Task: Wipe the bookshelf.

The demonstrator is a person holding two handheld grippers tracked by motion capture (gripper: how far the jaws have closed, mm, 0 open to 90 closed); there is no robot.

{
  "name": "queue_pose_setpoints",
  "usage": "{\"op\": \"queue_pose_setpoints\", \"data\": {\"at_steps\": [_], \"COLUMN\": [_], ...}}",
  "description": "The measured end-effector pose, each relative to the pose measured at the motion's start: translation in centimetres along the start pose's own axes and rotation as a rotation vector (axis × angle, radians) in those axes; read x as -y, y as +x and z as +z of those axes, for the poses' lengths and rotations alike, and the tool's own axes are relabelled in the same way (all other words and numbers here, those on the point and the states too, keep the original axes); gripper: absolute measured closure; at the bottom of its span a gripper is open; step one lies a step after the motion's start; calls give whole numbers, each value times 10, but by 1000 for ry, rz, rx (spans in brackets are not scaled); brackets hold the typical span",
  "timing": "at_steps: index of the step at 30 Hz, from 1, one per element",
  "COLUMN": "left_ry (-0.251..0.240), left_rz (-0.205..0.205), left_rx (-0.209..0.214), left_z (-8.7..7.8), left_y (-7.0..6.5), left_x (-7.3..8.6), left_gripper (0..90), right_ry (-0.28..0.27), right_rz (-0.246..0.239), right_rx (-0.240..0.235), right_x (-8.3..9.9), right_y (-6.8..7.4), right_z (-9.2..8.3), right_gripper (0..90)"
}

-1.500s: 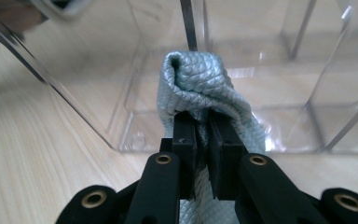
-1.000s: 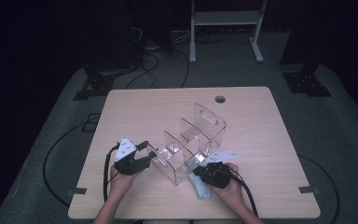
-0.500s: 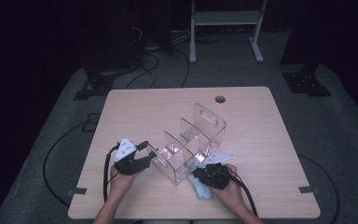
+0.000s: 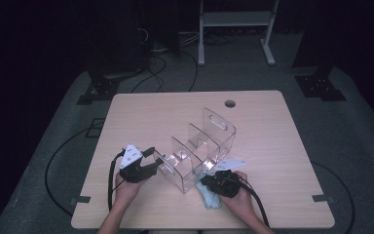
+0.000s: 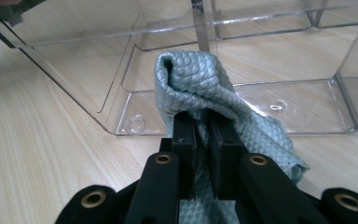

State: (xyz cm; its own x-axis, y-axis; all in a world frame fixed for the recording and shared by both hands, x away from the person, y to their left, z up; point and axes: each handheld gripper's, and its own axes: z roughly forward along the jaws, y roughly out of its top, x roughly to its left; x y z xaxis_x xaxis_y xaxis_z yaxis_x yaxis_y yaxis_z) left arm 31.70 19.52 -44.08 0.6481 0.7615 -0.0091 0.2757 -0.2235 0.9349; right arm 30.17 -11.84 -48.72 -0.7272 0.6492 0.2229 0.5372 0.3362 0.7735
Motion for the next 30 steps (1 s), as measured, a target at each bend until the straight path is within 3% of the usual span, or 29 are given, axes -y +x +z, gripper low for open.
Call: {"op": "queue_pose_setpoints", "data": {"at_steps": [6, 9, 12, 15, 21, 27, 30], "left_ry": [0, 0, 0, 0, -2, -3, -2], "left_rz": [0, 1, 1, 0, 1, -3, 0], "left_rx": [3, 2, 1, 7, 9, 2, 1], "left_z": [0, 0, 0, 0, 0, 0, 1], "left_y": [1, 0, 0, 1, 1, 0, 0], "left_x": [0, 0, 0, 0, 0, 0, 0], "left_gripper": [462, 462, 462, 462, 463, 463, 464], "right_ry": [-77, -53, 5, -15, -143, -266, -313], "right_rz": [-32, -19, -5, -8, 27, 58, 62], "right_rx": [9, 2, -6, -9, -3, 54, 90], "right_x": [-11, -6, 3, -1, -13, -29, -46], "right_y": [7, 4, -1, -1, -10, -29, -40], "right_z": [-17, -11, 2, -4, -42, -85, -102], "right_gripper": [816, 815, 815, 816, 817, 817, 817]}}
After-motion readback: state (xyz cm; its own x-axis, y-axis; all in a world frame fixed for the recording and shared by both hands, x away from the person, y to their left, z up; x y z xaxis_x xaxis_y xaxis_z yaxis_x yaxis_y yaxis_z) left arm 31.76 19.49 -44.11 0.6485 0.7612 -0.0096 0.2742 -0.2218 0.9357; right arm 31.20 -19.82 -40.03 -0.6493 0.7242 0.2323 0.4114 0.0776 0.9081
